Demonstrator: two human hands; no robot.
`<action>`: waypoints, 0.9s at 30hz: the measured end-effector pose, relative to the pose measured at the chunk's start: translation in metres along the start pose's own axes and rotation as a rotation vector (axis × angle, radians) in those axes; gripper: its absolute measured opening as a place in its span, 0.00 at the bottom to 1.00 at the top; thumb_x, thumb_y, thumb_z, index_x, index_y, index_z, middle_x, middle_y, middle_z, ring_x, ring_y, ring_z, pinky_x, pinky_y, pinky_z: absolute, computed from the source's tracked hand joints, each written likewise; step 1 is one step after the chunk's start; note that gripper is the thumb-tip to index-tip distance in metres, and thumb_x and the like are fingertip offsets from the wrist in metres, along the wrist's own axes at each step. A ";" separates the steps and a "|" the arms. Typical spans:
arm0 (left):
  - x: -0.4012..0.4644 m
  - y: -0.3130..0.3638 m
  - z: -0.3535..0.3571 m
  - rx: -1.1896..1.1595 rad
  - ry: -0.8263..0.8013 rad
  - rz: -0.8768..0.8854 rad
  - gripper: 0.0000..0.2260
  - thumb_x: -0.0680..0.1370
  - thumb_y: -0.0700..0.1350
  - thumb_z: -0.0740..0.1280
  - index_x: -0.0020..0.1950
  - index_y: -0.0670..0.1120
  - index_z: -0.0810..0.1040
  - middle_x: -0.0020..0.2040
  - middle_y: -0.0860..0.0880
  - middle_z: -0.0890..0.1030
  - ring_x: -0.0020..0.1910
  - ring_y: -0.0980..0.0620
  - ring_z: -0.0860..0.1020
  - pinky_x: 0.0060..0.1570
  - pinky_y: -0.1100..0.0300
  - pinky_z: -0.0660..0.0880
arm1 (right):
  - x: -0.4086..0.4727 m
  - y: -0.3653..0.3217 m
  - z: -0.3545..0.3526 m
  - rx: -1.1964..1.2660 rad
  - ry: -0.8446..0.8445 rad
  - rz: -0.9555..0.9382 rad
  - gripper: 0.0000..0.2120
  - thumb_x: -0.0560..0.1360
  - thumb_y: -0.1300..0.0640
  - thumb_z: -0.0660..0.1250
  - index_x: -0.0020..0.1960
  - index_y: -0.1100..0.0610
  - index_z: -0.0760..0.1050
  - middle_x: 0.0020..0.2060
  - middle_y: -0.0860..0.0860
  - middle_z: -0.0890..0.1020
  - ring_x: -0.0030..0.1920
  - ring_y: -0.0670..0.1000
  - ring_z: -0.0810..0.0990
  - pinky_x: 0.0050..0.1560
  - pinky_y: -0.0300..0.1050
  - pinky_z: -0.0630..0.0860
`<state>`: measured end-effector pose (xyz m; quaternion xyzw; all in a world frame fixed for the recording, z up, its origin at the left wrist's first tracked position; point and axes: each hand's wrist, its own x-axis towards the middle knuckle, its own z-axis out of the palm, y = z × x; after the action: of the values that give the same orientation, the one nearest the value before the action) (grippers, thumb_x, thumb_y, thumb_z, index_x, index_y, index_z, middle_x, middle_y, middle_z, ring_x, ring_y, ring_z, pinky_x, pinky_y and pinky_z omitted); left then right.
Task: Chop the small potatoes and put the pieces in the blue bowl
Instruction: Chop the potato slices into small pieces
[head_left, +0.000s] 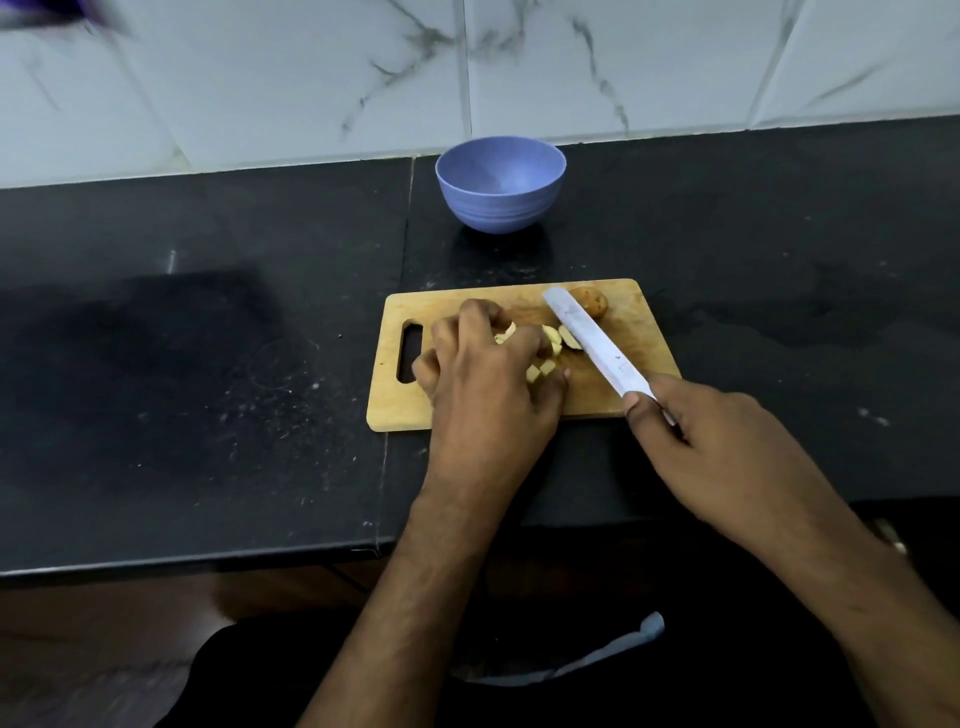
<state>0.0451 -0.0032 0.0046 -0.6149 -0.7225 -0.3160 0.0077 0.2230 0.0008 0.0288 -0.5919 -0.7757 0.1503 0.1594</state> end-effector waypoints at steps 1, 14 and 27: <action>0.001 0.000 0.001 0.008 0.012 -0.013 0.10 0.74 0.56 0.71 0.53 0.57 0.81 0.62 0.52 0.69 0.64 0.50 0.64 0.59 0.52 0.58 | 0.000 0.000 0.001 -0.007 0.002 0.001 0.19 0.81 0.42 0.55 0.36 0.52 0.64 0.25 0.50 0.74 0.26 0.49 0.74 0.27 0.46 0.67; 0.009 0.006 -0.002 -0.032 -0.082 0.045 0.22 0.75 0.46 0.66 0.69 0.53 0.69 0.61 0.57 0.76 0.67 0.52 0.65 0.62 0.51 0.58 | -0.004 -0.001 0.003 -0.083 0.043 -0.053 0.13 0.81 0.43 0.54 0.41 0.48 0.65 0.24 0.48 0.71 0.23 0.46 0.71 0.25 0.39 0.59; 0.015 0.005 -0.001 -0.009 -0.005 0.100 0.20 0.78 0.43 0.69 0.67 0.53 0.67 0.48 0.57 0.82 0.64 0.55 0.66 0.61 0.54 0.53 | -0.008 -0.001 0.001 -0.106 0.043 -0.065 0.12 0.82 0.43 0.53 0.43 0.47 0.67 0.25 0.47 0.73 0.24 0.45 0.72 0.25 0.37 0.58</action>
<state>0.0455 0.0096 0.0130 -0.6508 -0.6895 -0.3172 0.0189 0.2233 -0.0072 0.0279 -0.5773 -0.7976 0.0908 0.1493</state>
